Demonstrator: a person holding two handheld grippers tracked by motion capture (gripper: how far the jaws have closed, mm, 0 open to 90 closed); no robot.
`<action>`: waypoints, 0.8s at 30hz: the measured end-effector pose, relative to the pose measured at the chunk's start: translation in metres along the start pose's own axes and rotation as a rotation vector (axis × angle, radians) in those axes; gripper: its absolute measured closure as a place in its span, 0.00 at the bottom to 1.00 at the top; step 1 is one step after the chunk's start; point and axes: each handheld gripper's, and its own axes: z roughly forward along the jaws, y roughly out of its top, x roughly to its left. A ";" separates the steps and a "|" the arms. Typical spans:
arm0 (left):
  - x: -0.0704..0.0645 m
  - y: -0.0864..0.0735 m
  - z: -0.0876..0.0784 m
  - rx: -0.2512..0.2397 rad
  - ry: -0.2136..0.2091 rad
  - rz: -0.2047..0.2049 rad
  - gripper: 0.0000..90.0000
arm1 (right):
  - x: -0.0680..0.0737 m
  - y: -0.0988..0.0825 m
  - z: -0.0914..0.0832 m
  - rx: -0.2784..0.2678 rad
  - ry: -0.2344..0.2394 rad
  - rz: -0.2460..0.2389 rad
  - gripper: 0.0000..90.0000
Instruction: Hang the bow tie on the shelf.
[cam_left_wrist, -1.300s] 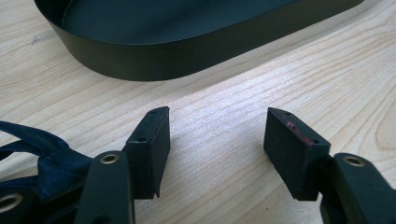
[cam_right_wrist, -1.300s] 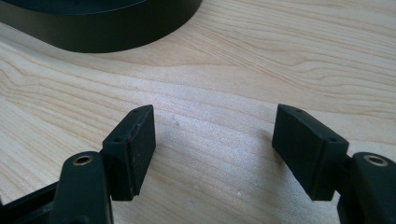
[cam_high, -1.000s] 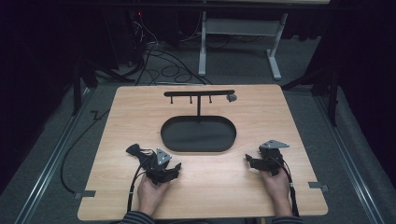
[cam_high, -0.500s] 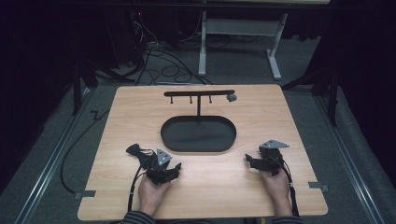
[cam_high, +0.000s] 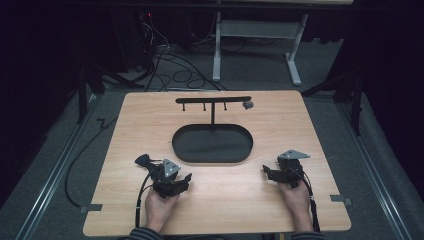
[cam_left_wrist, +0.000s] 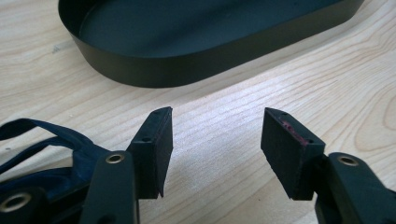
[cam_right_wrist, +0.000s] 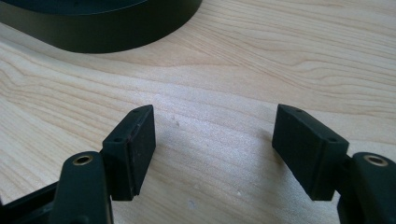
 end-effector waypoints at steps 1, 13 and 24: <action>0.000 0.001 -0.002 0.000 0.000 0.001 0.49 | 0.000 0.000 0.000 0.000 0.000 0.000 0.35; 0.007 0.007 -0.024 -0.042 -0.014 -0.013 0.52 | 0.000 0.000 0.000 -0.001 0.001 0.002 0.35; 0.019 0.007 -0.040 -0.072 0.032 -0.032 0.52 | 0.000 0.000 0.000 -0.001 0.003 0.003 0.35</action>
